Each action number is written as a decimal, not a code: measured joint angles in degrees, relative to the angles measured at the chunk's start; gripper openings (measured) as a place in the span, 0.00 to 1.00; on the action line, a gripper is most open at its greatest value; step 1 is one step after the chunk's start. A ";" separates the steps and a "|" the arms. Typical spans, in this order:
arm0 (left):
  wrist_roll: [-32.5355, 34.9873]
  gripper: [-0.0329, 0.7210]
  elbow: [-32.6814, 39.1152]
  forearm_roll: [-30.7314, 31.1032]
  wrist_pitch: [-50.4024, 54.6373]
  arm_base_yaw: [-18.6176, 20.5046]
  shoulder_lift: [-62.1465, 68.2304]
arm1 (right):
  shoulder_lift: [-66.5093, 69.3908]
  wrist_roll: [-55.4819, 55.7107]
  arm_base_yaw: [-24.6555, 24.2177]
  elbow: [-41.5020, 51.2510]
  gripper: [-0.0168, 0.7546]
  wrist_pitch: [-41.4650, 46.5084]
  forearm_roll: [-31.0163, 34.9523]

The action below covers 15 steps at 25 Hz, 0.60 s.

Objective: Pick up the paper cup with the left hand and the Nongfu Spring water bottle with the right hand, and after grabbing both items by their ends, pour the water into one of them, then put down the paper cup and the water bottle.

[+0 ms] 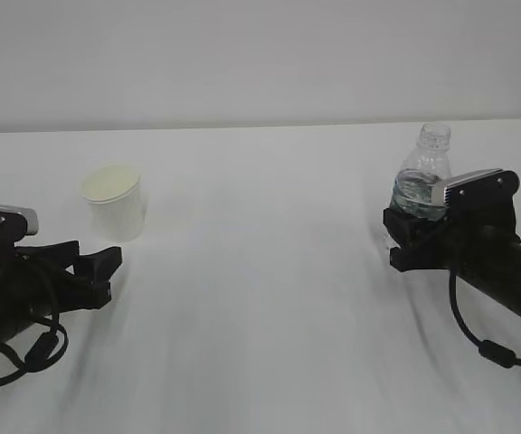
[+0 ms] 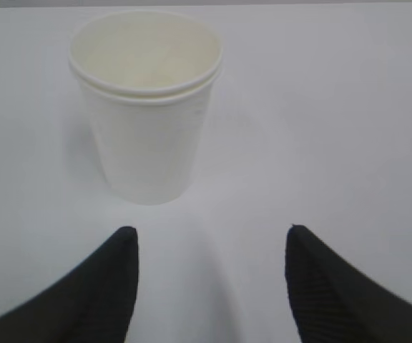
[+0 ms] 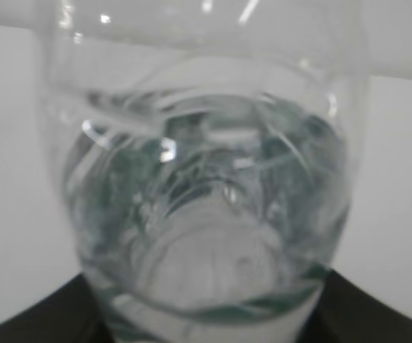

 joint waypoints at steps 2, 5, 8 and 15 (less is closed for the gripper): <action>0.00 0.65 0.00 0.21 0.00 0.00 0.00 | -1.04 -0.59 0.00 1.29 0.50 0.10 0.00; 0.00 0.65 0.00 0.23 0.00 0.00 0.00 | -3.05 -0.59 0.00 2.84 0.50 0.10 -0.08; 0.00 0.65 0.00 0.34 0.00 0.00 0.00 | -5.72 -0.59 0.00 4.30 0.50 0.10 -0.08; 0.00 0.65 0.00 -0.45 0.00 0.00 0.00 | -12.20 -0.59 0.00 7.87 0.50 0.10 -0.62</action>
